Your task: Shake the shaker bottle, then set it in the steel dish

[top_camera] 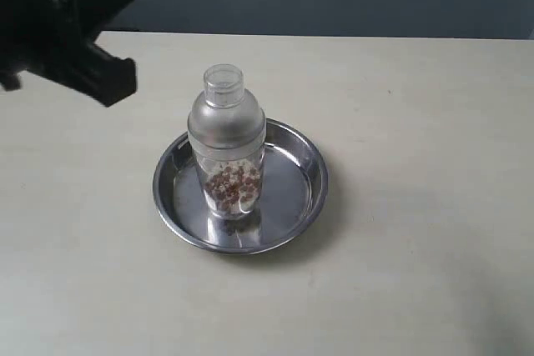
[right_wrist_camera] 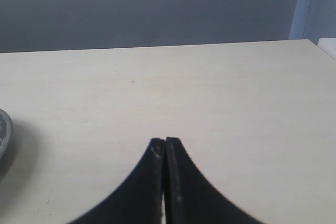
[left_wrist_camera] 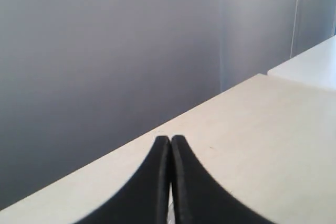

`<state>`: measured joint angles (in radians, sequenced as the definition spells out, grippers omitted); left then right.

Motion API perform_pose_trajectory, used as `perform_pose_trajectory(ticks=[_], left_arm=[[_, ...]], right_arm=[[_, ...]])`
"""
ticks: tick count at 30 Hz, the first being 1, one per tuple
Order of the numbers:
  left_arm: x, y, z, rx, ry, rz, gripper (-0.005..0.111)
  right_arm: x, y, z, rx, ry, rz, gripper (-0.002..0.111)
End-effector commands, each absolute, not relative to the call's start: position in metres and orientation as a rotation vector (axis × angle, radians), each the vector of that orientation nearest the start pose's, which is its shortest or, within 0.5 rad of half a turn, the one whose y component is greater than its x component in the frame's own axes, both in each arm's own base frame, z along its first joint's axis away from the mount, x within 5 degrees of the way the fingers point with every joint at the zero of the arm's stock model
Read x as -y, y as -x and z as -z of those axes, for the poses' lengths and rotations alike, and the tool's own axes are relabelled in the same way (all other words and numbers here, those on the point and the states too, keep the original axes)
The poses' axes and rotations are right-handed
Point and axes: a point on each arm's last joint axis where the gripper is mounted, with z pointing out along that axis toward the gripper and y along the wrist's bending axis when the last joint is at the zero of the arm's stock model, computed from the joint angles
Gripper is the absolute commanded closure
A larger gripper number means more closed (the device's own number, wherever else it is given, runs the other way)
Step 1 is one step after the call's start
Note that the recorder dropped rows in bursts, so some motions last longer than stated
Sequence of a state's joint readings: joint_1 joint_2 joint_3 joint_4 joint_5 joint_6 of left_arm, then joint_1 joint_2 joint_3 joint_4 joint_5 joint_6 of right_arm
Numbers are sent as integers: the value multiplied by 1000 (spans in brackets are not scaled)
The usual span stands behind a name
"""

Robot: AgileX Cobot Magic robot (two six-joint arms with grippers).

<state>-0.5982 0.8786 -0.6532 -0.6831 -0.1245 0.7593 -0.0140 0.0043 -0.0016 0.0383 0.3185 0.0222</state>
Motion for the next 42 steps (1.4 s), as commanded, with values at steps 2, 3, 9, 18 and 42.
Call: perform_pose_trajectory(ticks=[2, 3, 9, 18, 42], left_arm=[[86, -135, -366, -1468, -433, 403, 106], [84, -133, -368, -1461, -415, 419, 106], [71, -123, -359, -1449, -292, 450, 106], [45, -109, -281, -1513, -66, 459, 106], [12, -55, -206, -1726, 99, 331, 106]], right_arm=[[-1, -54, -185, -1790, -52, -44, 109], [-1, -54, -185, -1790, -52, -44, 109], [-1, -54, -185, -1790, -52, -44, 109], [-1, -54, -185, -1790, -52, -44, 109], [-1, -54, -185, -1790, -52, -44, 109]])
